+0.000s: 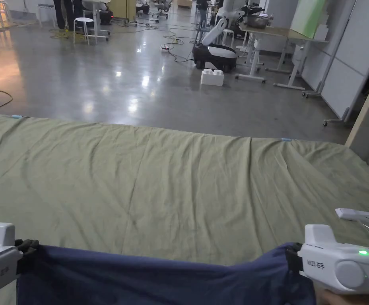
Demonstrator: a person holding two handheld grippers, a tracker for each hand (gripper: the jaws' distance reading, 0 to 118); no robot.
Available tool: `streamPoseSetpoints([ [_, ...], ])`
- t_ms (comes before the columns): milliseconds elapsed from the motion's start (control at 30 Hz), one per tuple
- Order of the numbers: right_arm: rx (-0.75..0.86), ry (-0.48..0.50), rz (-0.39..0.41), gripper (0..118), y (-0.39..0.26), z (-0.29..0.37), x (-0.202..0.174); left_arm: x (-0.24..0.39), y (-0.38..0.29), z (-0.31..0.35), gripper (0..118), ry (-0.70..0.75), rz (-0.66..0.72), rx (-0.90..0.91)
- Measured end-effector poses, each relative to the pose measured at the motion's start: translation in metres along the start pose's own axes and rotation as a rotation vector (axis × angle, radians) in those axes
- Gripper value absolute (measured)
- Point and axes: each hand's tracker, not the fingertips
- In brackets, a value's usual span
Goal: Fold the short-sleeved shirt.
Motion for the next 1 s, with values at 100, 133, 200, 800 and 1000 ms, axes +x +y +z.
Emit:
streamPoseSetpoints([
  [100, 0.021, 0.001, 0.019, 2, -0.014, 0.032, -0.003, -0.001, -0.007, 0.029, 5, -0.010, -0.010, 0.038],
  [133, 0.025, 0.004, 0.023, 2, -0.020, 0.042, -0.004, -0.004, -0.011, 0.036, 5, -0.014, -0.020, 0.044],
  [200, 0.033, 0.001, 0.033, 2, -0.033, 0.058, -0.005, -0.006, -0.019, 0.051, 5, -0.016, -0.034, 0.047],
  [800, -0.281, -0.036, 0.061, 2, -0.178, 0.062, -0.019, -0.014, -0.133, 0.059, 5, -0.030, -0.096, -0.371],
  [1000, -0.250, -0.067, 0.045, 26, -0.189, 0.050, -0.026, -0.005, -0.145, 0.045, 8, -0.003, -0.095, -0.395],
])
